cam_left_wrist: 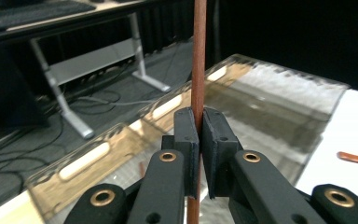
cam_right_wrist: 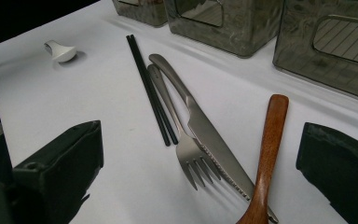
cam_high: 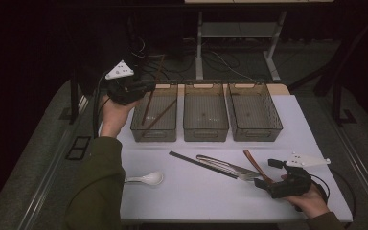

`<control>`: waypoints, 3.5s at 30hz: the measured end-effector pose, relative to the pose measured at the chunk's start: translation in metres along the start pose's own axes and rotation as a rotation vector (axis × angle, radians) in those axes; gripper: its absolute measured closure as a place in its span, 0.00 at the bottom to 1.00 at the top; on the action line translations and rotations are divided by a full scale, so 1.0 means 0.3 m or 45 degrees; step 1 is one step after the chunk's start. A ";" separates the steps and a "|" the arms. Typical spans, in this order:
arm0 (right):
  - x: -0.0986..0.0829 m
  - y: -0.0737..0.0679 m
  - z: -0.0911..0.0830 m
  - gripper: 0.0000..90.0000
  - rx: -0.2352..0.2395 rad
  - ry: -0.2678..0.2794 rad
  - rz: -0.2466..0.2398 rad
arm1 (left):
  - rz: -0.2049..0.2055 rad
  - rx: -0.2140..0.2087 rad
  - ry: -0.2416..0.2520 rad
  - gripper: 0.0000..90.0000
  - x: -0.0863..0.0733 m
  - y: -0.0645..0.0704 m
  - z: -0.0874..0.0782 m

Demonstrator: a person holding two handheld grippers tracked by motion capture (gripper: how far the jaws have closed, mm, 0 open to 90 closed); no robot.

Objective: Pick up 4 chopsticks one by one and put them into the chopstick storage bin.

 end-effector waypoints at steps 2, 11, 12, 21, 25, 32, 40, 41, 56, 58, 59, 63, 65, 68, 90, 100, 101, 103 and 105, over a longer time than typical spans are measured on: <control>-0.001 0.001 0.000 0.01 0.003 -0.004 0.003 | -0.024 0.009 -0.022 0.94 -0.022 -0.021 0.013; -0.002 0.002 -0.002 0.01 0.003 -0.002 -0.001 | -0.072 0.015 -0.159 0.94 -0.145 -0.028 0.065; -0.002 0.001 -0.001 0.01 0.003 -0.004 -0.001 | -0.076 0.020 -0.177 0.94 -0.161 -0.028 0.069; -0.004 0.003 0.002 0.01 -0.002 -0.011 -0.001 | -0.162 0.028 -0.213 0.93 -0.255 -0.039 0.084; -0.004 0.004 0.003 0.01 -0.003 -0.014 -0.005 | -0.169 0.044 -0.224 0.93 -0.261 -0.043 0.103; -0.006 0.003 0.001 0.01 -0.004 -0.014 -0.009 | -0.209 0.098 -0.278 0.90 -0.300 -0.057 0.157; -0.003 0.003 -0.004 0.01 0.001 -0.009 -0.010 | -0.262 0.128 -0.207 0.55 -0.270 -0.051 0.173; -0.002 0.002 -0.003 0.01 0.001 -0.005 -0.010 | -0.270 0.110 -0.200 0.53 -0.267 -0.046 0.174; 0.000 0.007 0.000 0.01 -0.010 -0.015 -0.016 | -0.171 -0.053 -0.165 0.31 -0.217 0.102 0.099; 0.001 0.005 0.001 0.01 -0.004 -0.013 -0.019 | -0.163 -0.073 -0.162 0.29 -0.216 0.128 0.081; 0.000 0.005 0.001 0.01 -0.002 -0.015 -0.020 | -0.161 -0.087 -0.160 0.27 -0.217 0.141 0.073; 0.000 0.005 0.002 0.01 -0.001 -0.019 -0.014 | -0.141 -0.122 -0.167 0.23 -0.227 0.202 0.040; 0.000 0.005 0.000 0.01 0.002 -0.020 -0.013 | -0.151 -0.145 -0.156 0.21 -0.233 0.235 0.023; 0.001 0.006 -0.002 0.01 0.001 -0.018 -0.014 | -0.142 -0.165 -0.152 0.19 -0.248 0.283 0.004; 0.001 0.001 -0.002 0.01 0.001 -0.016 -0.018 | -0.082 -0.333 -0.280 0.91 -0.337 0.540 0.093; 0.000 0.001 0.001 0.01 0.000 -0.018 -0.020 | -0.030 -0.457 -0.352 0.99 -0.340 0.647 0.192; 0.000 0.000 0.001 0.01 0.000 -0.018 -0.020 | -0.020 -0.460 -0.359 0.99 -0.339 0.655 0.203; 0.000 -0.001 0.002 0.01 -0.001 -0.019 -0.019 | -0.009 -0.471 -0.372 0.99 -0.340 0.673 0.224; 0.000 -0.001 0.002 0.01 -0.001 -0.019 -0.018 | 0.003 -0.474 -0.390 0.99 -0.346 0.690 0.244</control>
Point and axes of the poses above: each handheld gripper's, and its own axes: z roughly forward along the jaws, x roughly out of its top, y roughly to its right, the point moved 8 cm from there along z, roughly forward along the jaws, and after that the axes turned 11 degrees about z, right-handed, at the moved point
